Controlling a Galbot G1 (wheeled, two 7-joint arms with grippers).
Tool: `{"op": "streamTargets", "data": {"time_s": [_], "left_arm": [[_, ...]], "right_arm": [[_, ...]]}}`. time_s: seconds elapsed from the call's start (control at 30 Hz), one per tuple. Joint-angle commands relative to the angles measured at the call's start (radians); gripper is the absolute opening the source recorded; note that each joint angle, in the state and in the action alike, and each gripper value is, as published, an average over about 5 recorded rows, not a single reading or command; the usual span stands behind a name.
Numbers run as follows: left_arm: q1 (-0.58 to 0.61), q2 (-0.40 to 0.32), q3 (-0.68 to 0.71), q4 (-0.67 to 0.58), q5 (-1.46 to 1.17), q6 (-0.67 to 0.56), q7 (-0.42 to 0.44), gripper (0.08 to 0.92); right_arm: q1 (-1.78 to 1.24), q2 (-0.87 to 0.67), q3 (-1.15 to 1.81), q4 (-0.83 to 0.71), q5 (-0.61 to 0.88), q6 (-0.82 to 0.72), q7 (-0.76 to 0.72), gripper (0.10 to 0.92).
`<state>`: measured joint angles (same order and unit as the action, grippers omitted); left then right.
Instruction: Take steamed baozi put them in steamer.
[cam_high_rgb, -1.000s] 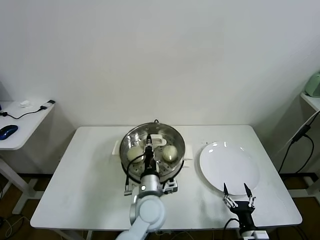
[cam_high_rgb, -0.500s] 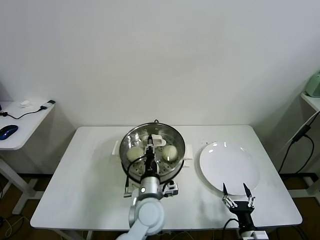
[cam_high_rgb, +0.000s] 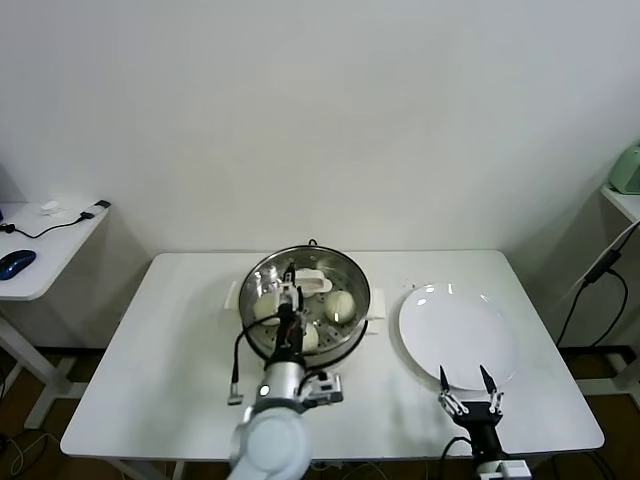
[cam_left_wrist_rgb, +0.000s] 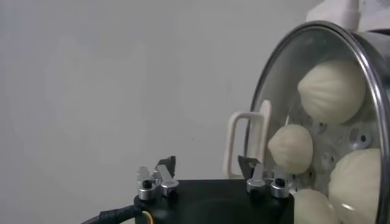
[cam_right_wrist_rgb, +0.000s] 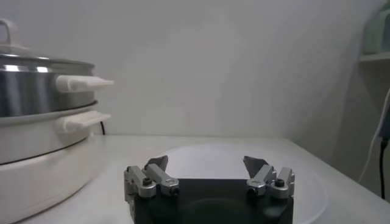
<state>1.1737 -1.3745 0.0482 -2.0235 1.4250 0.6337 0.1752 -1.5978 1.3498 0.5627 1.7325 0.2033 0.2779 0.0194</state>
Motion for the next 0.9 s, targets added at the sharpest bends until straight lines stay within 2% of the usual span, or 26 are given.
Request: {"op": "streamTargets", "data": {"time_s": [0.03, 0.17, 0.27, 0.37, 0.47, 0.57, 0.63, 0.9], "left_arm": [[0.053, 0.051, -0.035, -0.125, -0.191, -0.055, -0.044, 0.758], [0.089, 0.07, -0.21, -0.193, -0.536, -0.162, -0.181, 0.816], [0.109, 0.073, -0.436, -0.19, -0.879, -0.272, -0.28, 0.822], [0.149, 0.094, -0.676, -0.145, -1.277, -0.369, -0.318, 0.823], [0.216, 0.148, -0.832, -0.067, -1.594, -0.464, -0.316, 0.823], [0.294, 0.196, -0.876, 0.01, -1.793, -0.561, -0.292, 0.823], [0.335, 0.203, -0.869, 0.052, -1.839, -0.628, -0.269, 0.823], [0.39, 0.155, -0.745, 0.189, -1.784, -0.77, -0.227, 0.823]], "right_arm": [[0.0, -0.004, 0.02, 0.033, 0.02, 0.034, 0.006, 0.823], [0.0, -0.017, 0.032, 0.043, 0.025, 0.04, 0.005, 0.823], [0.002, -0.021, 0.031, 0.037, 0.037, 0.04, 0.003, 0.823], [0.005, -0.017, 0.031, 0.031, 0.05, 0.04, -0.003, 0.823], [0.01, -0.016, 0.031, 0.019, 0.05, 0.041, -0.004, 0.823], [0.014, -0.015, 0.031, 0.003, 0.05, 0.041, -0.003, 0.823], [0.015, -0.013, 0.032, -0.005, 0.051, 0.042, -0.002, 0.823], [0.011, -0.02, 0.039, -0.008, 0.077, 0.036, -0.003, 0.823]]}}
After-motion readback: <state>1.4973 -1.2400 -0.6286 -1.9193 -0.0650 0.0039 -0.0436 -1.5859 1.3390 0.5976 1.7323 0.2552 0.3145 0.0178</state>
